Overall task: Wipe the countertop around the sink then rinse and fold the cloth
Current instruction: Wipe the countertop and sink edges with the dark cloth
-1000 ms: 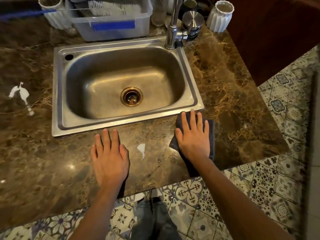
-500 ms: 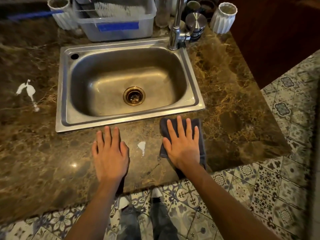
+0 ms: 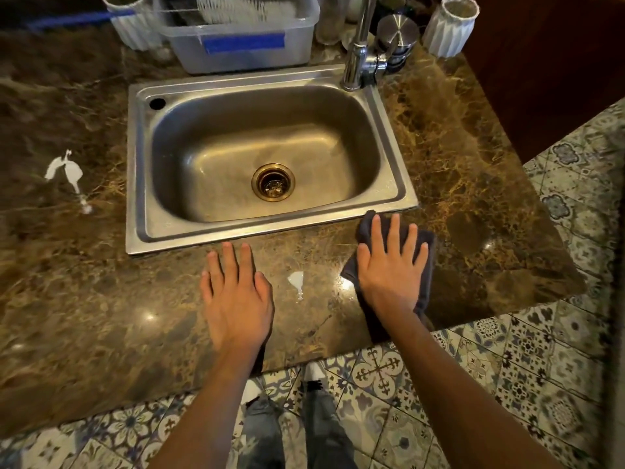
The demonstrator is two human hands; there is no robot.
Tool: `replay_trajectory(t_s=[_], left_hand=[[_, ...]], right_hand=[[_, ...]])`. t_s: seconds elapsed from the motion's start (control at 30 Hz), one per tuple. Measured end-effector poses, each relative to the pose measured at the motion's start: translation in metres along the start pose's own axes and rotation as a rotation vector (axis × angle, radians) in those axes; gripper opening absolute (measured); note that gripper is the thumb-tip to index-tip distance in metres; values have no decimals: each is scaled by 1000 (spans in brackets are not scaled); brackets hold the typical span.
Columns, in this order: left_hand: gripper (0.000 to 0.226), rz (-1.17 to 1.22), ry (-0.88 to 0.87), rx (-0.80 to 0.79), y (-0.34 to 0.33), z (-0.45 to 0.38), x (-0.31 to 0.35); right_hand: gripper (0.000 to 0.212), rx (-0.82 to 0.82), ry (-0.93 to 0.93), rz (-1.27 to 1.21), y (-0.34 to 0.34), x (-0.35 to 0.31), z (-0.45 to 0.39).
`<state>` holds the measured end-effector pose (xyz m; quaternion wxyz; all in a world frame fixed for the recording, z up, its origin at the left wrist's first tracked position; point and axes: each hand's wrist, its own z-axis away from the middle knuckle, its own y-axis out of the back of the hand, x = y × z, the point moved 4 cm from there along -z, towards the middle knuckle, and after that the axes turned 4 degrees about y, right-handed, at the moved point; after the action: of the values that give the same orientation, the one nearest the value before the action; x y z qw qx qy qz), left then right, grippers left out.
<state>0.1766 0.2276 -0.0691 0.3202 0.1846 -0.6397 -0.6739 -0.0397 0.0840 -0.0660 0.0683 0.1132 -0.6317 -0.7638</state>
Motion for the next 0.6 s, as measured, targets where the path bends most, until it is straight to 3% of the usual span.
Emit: replay_trajectory(t_s=[0.17,0.27,0.33,0.43,0.53,0.6], left_hand=[[60,17,-15,5,2,2,-1],[59,88,-25,-14,4,1,-2],[54,217,-21,-31,6,2,-9],[47,403,-21,-40,17,8,-30],[43,346,16,65,30,11,-72],[44,255,75,109,32,12,-104]], right_hand=[[61,7,285,11,-5,-53,29],[58,-45,401,21,-15,-49,73],[57,-54,368,-20,-16,-32,89],[56,-33,172,-40,-12,-19,73],[58,10,-43,-132,-5,-39,37],[57,-21,-17,-164,-3,-69,20]])
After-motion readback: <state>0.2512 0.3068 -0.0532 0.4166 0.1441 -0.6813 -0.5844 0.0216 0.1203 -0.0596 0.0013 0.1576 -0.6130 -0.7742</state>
